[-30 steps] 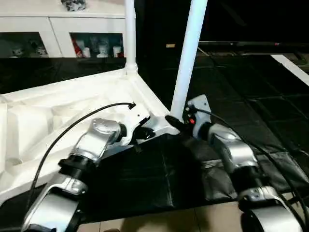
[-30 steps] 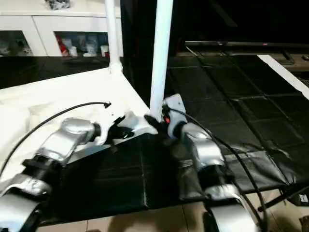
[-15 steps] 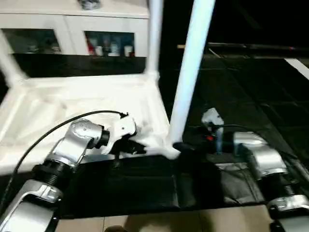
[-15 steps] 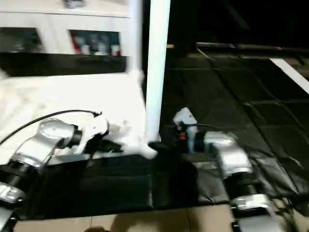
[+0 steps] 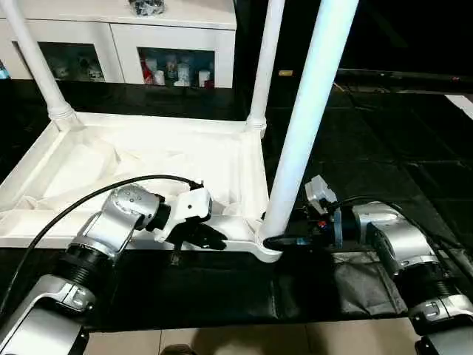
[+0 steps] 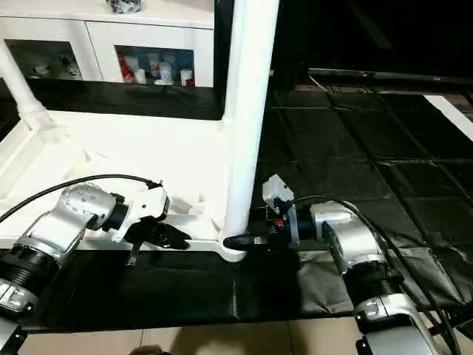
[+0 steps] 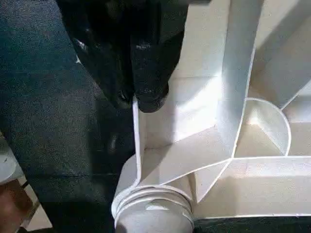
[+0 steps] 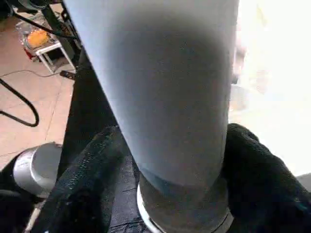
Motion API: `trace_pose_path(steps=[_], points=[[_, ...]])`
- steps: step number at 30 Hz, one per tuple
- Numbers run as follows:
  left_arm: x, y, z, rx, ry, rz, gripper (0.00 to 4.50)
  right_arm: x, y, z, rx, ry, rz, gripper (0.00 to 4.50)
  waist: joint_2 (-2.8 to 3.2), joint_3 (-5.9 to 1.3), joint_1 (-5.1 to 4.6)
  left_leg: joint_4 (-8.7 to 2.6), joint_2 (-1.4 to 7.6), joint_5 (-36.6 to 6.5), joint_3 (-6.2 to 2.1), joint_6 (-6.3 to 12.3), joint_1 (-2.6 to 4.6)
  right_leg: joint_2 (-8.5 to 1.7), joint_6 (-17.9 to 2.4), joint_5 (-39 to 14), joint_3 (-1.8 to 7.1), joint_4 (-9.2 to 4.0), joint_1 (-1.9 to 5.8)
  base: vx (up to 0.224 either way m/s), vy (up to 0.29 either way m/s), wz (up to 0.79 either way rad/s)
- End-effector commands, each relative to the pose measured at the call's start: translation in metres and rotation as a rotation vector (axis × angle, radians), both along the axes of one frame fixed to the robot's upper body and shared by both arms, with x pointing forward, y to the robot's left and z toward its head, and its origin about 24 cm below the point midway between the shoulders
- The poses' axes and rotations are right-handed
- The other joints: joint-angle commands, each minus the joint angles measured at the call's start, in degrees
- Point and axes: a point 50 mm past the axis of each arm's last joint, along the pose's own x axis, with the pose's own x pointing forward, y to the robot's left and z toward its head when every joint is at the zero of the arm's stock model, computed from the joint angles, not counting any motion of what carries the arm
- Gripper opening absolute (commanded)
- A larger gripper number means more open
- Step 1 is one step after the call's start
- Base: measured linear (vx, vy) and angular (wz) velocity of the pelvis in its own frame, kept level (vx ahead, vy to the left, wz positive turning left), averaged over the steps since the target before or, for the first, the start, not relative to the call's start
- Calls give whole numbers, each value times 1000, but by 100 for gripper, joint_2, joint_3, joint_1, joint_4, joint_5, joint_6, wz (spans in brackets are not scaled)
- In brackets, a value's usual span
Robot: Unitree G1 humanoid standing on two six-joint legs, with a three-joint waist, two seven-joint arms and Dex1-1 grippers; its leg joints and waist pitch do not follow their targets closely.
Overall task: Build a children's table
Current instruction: Rotate leg to tighten
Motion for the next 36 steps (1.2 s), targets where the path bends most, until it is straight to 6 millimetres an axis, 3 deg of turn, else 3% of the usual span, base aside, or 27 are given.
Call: trace_pose_path(steps=[1, 9, 14, 17, 19, 22, 25, 28, 29, 30, 31, 33, 34, 36], points=[[3, -11, 10, 0, -47, -72, 0, 1, -1, 3, -8, 0, 21, 284, 21, -409, -27, -382, 284, -728, -59, 218, 24, -496, -1081, -1214, 354, -381, 331, 0, 0, 0], [6, -9, 11, -6, -46, -51, 0, 1, 0, 2, -1, 17, 36, 222, 28, -406, -8, -383, 281, -752, -57, 203, 31, -493, -1043, -1293, 353, -392, 322, 0, 0, 0], [11, -8, 10, -14, -49, 23, 0, -3, 3, -1, 20, 35, 36, 212, 49, -409, 6, -384, 291, -805, -59, 160, 47, -492, -1029, -1330, 356, -399, 315, 0, 0, 0], [16, -12, 11, -52, -46, 109, 0, -3, 9, -4, 50, 32, -51, 211, 41, -406, 31, -386, 285, -820, -63, 134, 51, -494, -1015, -1333, 358, -402, 316, 0, 0, 0], [19, -16, 13, -69, -53, 151, 0, 0, 13, -7, 47, 26, -122, 209, 39, -400, 9, -397, 271, -830, -74, 94, 32, -498, -980, -1451, 352, -411, 326, 0, 0, 0], [27, -29, 16, -98, -77, 260, 0, 11, 29, -16, 43, 36, -364, 206, 48, -391, -57, -416, 264, -977, -91, -27, 50, -510, -862, -1801, 355, -450, 313, 0, 0, 0], [31, -35, 18, -107, -86, 302, 0, 14, 37, -19, 45, 45, -430, 202, 47, -395, -157, -434, 244, -968, -117, -109, 10, -511, -756, -1942, 338, -470, 340, 0, 0, 0], [41, -54, 23, -149, -101, 426, 0, 20, 63, -20, 62, 93, -523, 201, 86, -413, -255, -412, 235, -801, -99, -65, 2, -482, -940, -1351, 358, -415, 333, 0, 0, 0], [51, -70, 28, -185, -112, 544, 0, 32, 81, -21, 33, 156, -651, 199, 108, -419, -269, -404, 225, -815, -103, -85, 23, -487, -993, -1329, 347, -419, 333, 0, 0, 0], [53, -73, 30, -192, -113, 569, 0, 34, 85, -22, 22, 172, -680, 199, 96, -405, -330, -407, 212, -906, -108, -172, 34, -487, -1022, -1525, 340, -449, 314, 0, 0, 0], [53, -73, 30, -192, -113, 569, 0, 34, 85, -22, 22, 172, -680, 199, 88, -416, -332, -396, 201, -921, -103, -170, 49, -483, -1002, -1592, 336, -458, 325, 0, 0, 0], [56, -83, 34, -218, -121, 619, 0, 41, 93, -20, 15, 191, -727, 199, 95, -414, -353, -398, 204, -741, -109, -57, -24, -485, -1026, -1309, 335, -441, 375, 0, 0, 0], [57, -86, 35, -223, -124, 629, 0, 43, 95, -19, 14, 192, -738, 234, 96, -440, -339, -384, 205, -672, -98, -16, -6, -482, -1033, -1157, 339, -434, 379, 0, 0, 0], [57, -88, 37, -222, -131, 622, 0, 44, 97, -19, 15, 181, -755, 269, 95, -458, -352, -366, 217, -364, -88, 137, -8, -463, -1243, -333, 359, -331, 373, 0, 0, 0]])
